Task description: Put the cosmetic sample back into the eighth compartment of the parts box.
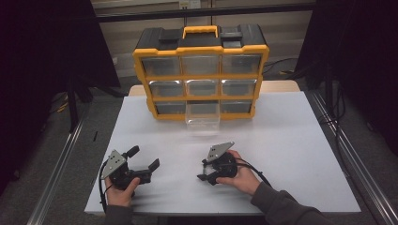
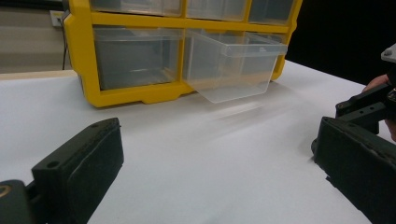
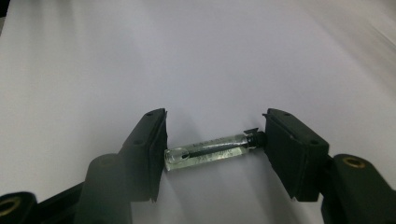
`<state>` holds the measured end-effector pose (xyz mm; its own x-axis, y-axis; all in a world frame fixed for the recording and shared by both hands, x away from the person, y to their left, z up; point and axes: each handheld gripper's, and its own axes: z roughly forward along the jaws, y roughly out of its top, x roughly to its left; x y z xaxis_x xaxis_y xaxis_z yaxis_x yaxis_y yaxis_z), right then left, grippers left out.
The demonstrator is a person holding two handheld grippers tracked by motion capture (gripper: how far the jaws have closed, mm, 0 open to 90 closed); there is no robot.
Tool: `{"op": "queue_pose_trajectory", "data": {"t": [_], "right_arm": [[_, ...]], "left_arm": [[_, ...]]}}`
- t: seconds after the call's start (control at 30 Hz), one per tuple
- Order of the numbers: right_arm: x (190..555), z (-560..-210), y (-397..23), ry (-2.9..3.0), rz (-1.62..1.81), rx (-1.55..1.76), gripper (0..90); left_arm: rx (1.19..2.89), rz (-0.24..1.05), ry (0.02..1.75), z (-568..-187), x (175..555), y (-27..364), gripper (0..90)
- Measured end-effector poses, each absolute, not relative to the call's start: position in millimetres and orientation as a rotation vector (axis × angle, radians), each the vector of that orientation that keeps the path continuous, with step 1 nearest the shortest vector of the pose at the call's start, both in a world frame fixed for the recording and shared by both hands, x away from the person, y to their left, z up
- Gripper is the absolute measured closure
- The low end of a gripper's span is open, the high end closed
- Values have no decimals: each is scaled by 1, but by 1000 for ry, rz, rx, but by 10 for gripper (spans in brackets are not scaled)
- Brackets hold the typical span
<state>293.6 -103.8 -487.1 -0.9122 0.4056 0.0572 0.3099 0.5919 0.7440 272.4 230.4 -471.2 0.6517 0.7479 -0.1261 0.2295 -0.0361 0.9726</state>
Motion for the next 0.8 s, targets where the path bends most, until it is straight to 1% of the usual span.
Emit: {"op": "queue_pose_trajectory", "data": {"t": [0.1,0.4,0.5,0.53,0.57,0.8], "right_arm": [[294,-487,-104,2695,1226,610,400],[294,-482,-108,2682,1269,665,401],[296,-478,-112,2665,1307,698,401],[296,-477,-113,2668,1314,691,401],[297,-476,-114,2667,1313,698,401],[299,-467,-118,2662,1338,724,401]], "left_arm": [[1594,524,832,-471,273,231,14],[1590,520,826,-470,272,232,14],[1589,511,823,-470,272,231,14],[1565,511,838,-470,272,229,14],[1587,518,827,-470,272,231,14],[1583,518,828,-470,272,231,14]]}}
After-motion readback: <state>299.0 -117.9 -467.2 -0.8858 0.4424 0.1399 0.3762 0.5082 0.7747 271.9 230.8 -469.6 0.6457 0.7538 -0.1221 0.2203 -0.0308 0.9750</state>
